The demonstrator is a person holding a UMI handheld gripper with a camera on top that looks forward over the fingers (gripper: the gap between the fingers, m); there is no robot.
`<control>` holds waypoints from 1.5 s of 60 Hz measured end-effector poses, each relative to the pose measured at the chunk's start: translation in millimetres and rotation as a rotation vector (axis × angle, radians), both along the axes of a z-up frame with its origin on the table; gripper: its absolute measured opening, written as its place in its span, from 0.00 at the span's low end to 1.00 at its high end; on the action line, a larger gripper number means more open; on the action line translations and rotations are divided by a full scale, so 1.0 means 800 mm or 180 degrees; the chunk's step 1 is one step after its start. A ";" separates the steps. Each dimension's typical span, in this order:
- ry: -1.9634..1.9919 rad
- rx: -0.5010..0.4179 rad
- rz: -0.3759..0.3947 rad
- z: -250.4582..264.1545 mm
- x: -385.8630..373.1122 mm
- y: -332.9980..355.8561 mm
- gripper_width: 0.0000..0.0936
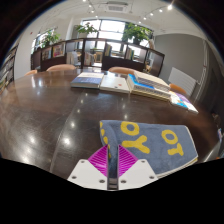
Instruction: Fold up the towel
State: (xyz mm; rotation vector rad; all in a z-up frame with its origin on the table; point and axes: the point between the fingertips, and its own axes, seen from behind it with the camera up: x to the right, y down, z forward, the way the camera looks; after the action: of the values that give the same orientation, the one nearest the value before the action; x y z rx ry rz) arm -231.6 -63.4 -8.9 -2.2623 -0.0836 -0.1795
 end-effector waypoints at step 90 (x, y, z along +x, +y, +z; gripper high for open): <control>0.0505 0.0788 -0.0087 0.303 0.248 -0.150 0.85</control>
State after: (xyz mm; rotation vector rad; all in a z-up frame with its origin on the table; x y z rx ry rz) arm -33.5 -183.2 233.4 -2.0233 0.0512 -0.0223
